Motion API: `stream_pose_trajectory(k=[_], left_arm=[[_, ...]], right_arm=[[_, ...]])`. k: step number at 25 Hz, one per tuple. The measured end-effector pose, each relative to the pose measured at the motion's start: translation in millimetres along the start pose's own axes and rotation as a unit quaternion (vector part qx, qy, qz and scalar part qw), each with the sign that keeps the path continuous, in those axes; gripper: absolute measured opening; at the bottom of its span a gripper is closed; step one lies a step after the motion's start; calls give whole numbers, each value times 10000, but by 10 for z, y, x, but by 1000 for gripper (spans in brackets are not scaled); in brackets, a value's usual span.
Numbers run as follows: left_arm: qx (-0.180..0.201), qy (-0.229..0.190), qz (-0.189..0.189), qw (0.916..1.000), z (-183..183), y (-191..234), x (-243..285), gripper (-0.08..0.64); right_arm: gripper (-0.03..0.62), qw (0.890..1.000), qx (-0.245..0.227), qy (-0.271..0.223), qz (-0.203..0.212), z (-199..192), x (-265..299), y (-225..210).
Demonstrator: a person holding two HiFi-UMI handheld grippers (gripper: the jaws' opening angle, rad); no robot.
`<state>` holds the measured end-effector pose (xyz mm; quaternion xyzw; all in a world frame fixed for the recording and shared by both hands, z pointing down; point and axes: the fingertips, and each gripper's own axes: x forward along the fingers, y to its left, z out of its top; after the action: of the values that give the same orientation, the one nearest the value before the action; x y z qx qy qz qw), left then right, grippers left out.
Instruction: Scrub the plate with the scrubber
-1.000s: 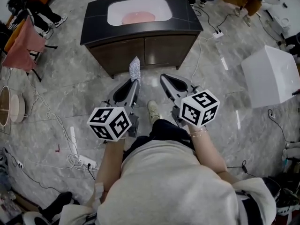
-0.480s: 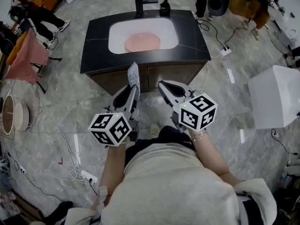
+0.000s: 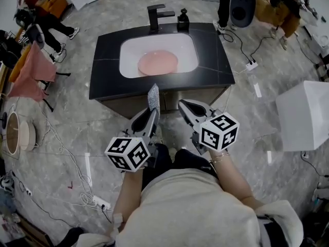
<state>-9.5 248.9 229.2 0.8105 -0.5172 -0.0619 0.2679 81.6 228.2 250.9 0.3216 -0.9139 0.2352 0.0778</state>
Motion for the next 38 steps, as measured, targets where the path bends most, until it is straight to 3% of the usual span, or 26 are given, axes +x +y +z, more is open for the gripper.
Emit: stream_pose_trajectory(k=[11, 27, 38], left_arm=[[190, 68, -468, 9987, 372, 325, 712, 69], [-140, 22, -500, 9986, 1288, 1419, 1837, 69], [-121, 225, -691, 9973, 1523, 1881, 2299, 69]], right_arm=[[8, 9997, 98, -55, -198, 316, 556, -478], [8, 9984, 52, 105, -552, 1172, 1895, -1264], [8, 9966, 238, 197, -762, 1286, 2443, -1514]])
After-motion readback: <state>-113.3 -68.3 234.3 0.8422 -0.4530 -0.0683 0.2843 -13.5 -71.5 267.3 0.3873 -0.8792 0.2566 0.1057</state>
